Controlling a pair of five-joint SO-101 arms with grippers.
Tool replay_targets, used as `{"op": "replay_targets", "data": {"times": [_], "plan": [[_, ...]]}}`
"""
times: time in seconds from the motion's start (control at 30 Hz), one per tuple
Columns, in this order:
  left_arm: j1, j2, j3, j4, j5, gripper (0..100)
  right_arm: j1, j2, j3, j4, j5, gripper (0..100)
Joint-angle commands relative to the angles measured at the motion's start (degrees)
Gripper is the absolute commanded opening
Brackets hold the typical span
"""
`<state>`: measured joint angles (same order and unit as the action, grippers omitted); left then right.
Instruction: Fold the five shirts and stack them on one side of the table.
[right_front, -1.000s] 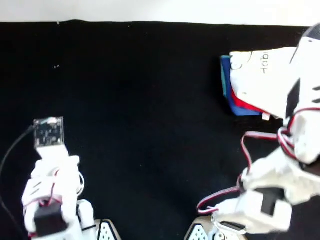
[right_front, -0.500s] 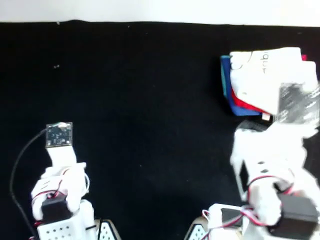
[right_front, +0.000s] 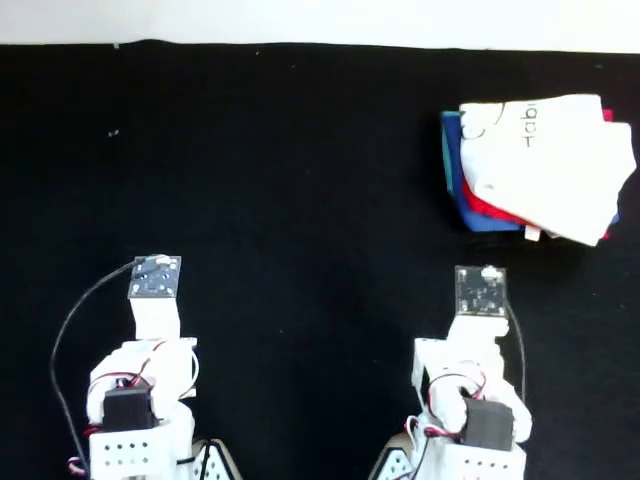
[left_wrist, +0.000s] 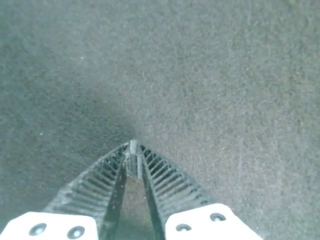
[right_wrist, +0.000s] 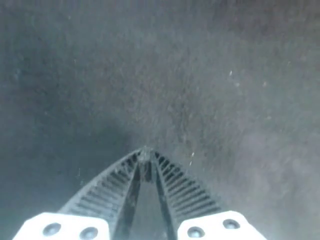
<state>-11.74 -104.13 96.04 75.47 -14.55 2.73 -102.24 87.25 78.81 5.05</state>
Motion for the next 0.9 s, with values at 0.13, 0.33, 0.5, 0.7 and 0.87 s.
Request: {"op": "replay_targets", "data": {"times": [0.13,0.33,0.5,0.7,0.87], "plan": [[0.7,0.1,1.0,0.5,0.3,1,0.0,-1.6,3.9,-0.7,-0.6,0.6],[0.8,0.1,1.0,0.5,0.3,1,0.0,-2.1,4.1,-0.8,-0.6,0.6],[0.8,0.1,1.0,0.5,0.3,1,-0.2,-2.2,5.1,-3.3,-0.4,0.6],[0.8,0.0,1.0,0.5,0.2,1,0.0,-1.9,16.0,-10.9,-0.3,0.6],[0.8,-0.2,1.0,0.6,0.2,1,0.0,-2.2,16.0,-8.2,-0.3,0.6]]}}
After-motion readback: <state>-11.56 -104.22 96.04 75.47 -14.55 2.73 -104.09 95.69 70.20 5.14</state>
